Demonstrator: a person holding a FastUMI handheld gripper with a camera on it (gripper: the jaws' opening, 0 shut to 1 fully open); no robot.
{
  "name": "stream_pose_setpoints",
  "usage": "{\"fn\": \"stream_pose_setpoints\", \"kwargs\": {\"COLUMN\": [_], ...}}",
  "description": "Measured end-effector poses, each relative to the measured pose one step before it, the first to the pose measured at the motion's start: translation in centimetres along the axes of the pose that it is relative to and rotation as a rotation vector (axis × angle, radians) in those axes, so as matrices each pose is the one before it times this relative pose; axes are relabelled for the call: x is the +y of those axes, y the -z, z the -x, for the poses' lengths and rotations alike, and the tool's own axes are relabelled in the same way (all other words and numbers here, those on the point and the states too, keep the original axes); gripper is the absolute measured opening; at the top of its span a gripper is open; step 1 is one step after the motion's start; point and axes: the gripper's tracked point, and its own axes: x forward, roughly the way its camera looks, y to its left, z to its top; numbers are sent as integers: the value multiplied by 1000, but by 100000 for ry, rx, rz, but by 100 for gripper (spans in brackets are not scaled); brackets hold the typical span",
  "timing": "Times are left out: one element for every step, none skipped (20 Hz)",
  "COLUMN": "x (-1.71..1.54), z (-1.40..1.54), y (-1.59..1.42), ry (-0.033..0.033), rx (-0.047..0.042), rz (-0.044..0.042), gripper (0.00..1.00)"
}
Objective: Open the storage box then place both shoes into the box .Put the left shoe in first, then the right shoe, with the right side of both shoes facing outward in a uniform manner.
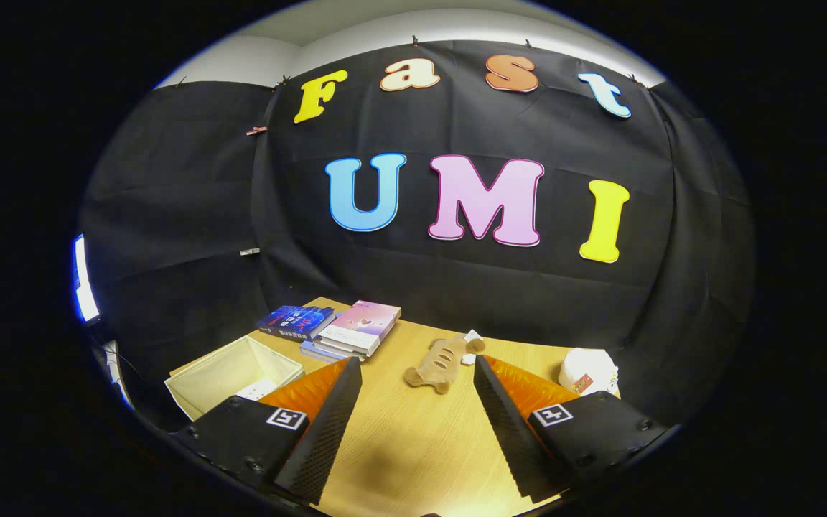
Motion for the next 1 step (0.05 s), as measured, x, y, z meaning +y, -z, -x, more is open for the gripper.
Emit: {"fn": "stream_pose_setpoints", "kwargs": {"x": [25], "z": [42], "y": [12], "ry": [292], "rx": [-31], "rz": [-124], "gripper": [98]}}
